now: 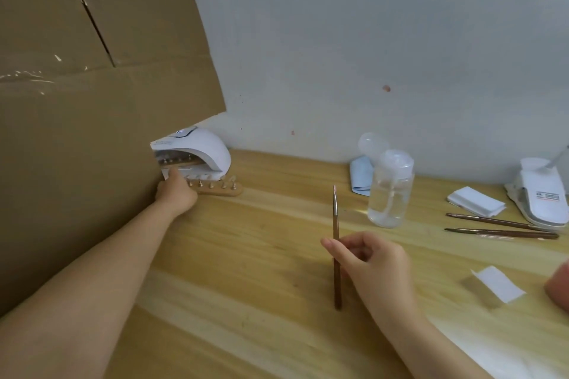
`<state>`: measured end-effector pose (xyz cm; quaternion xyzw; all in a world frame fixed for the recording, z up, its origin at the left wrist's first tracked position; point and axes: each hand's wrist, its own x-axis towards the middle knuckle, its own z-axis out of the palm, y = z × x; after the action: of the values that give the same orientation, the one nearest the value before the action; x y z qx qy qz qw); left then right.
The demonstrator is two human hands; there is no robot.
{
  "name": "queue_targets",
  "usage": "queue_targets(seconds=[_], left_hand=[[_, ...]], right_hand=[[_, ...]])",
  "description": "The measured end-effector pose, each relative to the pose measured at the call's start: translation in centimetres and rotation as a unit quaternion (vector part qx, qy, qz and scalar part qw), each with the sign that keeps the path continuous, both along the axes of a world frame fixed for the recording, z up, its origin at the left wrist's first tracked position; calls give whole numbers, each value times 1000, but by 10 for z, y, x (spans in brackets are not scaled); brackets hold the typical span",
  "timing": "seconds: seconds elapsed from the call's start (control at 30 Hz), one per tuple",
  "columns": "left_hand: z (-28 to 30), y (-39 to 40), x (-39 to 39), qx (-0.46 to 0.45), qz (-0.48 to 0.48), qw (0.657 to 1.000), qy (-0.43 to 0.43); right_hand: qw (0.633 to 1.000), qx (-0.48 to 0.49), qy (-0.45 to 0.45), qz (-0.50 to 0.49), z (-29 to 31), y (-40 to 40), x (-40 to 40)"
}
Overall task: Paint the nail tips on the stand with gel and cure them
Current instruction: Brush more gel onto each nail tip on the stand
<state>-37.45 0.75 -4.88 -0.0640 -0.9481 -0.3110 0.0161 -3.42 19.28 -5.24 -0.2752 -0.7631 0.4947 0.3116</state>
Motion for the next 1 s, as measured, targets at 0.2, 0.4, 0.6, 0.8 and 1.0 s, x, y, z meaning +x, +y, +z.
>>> queue_targets(seconds=[0.2, 0.4, 0.6, 0.8, 1.0], left_hand=[[3, -3, 6, 86, -142, 986, -8], [5, 5, 15, 68, -207, 975, -33], [5, 11, 24, 49, -244, 969, -2], [2, 4, 49, 116, -232, 965, 33], [14, 37, 125, 185, -307, 932, 43]], right_hand=[[1000, -6, -3, -4, 3, 0, 4], [1000, -25, -5, -2, 12, 0, 16], [1000, -21, -17, -13, 19, 2, 21], [998, -59, -12, -17, 28, 7, 20], [994, -111, 1, 17, 71, 30, 38]])
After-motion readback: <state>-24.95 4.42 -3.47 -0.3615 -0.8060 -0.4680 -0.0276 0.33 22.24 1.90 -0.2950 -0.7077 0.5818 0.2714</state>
